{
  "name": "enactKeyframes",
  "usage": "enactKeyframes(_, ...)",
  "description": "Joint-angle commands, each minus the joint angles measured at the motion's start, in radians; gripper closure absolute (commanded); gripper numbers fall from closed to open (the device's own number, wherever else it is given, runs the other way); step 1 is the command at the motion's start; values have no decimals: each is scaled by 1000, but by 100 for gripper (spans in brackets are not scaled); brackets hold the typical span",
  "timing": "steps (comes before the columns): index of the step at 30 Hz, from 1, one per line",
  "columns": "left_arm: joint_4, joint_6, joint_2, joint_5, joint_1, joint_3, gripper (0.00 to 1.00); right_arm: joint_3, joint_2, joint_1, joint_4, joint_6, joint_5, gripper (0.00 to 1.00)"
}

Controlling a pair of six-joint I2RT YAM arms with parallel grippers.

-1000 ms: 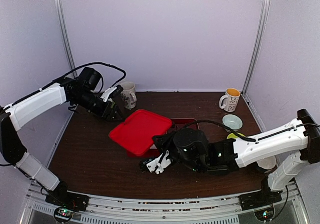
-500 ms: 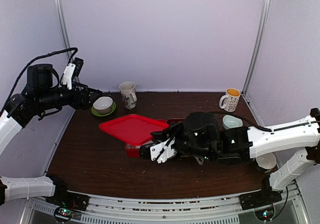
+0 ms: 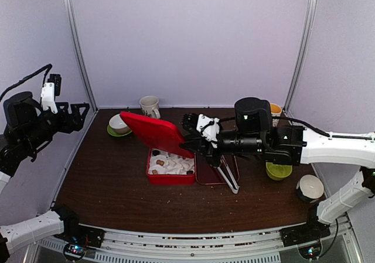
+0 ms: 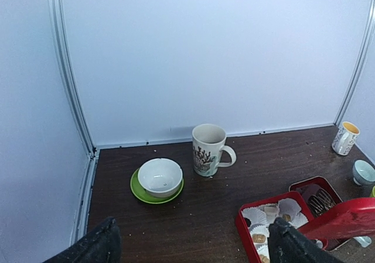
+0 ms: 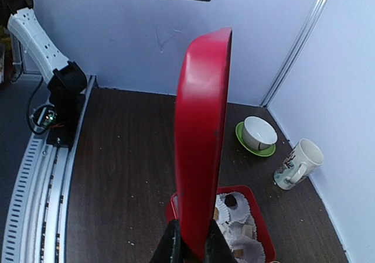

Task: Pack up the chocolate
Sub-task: Rotate the box lid.

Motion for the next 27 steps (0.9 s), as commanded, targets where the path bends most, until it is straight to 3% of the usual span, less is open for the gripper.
enactKeyframes(1, 61, -7, 17, 35, 6, -46, 11, 63, -20, -33, 69, 291, -124, 100)
enactKeyframes(7, 38, -83, 69, 152, 5, -44, 10, 58, -9, -93, 127, 520, -222, 100)
enactKeyframes(15, -14, -182, 114, 263, 5, -22, 8, 103, 87, -147, 154, 677, -386, 100)
enactKeyframes(17, 14, -211, 121, 279, 6, -62, 3, 102, 128, -162, 208, 734, -467, 100)
enactKeyframes(21, 108, -229, 196, 409, 26, -130, 2, 118, 220, -199, 336, 879, -579, 100)
enactKeyframes(27, 199, -282, 329, 551, 74, -180, 2, 134, 325, -260, 435, 1060, -590, 100)
